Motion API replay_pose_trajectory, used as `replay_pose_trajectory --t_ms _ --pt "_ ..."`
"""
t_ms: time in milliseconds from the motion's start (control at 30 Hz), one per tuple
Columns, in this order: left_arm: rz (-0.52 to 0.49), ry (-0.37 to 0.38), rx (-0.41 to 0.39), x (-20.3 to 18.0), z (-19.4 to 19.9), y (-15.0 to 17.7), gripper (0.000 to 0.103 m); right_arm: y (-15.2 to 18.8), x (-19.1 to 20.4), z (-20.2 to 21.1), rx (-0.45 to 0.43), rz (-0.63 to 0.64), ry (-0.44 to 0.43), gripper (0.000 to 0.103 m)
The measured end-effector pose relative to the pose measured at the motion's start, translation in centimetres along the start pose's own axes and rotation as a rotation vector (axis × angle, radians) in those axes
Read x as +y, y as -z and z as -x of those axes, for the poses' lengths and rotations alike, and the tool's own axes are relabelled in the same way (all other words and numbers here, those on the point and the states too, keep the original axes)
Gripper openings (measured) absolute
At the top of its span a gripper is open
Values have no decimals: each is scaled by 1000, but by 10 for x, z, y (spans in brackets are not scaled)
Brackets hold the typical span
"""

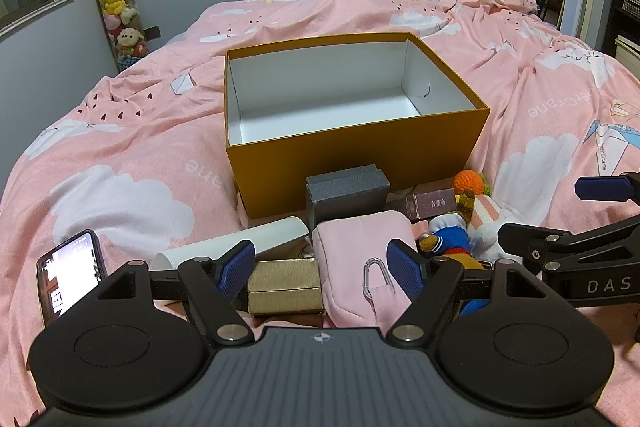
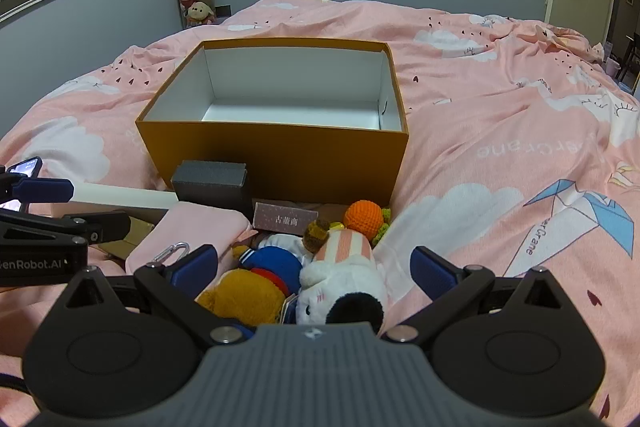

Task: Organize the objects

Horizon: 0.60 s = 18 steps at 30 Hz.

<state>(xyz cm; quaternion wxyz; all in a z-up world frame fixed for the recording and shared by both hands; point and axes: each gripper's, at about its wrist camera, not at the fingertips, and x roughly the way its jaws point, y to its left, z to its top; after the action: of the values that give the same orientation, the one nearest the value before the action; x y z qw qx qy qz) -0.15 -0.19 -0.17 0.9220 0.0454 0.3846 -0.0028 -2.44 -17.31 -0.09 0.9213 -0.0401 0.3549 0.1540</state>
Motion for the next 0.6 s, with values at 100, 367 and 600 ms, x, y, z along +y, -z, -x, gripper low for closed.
replay_pose_trajectory --t_ms 100,367,600 --pt "0 0 0 0 0 0 88 0 0 0 0 0 0 102" --pt "0 4 3 0 -1 1 88 0 0 -1 2 -1 -2 102" --pt "40 42 37 11 -4 0 80 -2 -2 -7 28 -9 -36 102"
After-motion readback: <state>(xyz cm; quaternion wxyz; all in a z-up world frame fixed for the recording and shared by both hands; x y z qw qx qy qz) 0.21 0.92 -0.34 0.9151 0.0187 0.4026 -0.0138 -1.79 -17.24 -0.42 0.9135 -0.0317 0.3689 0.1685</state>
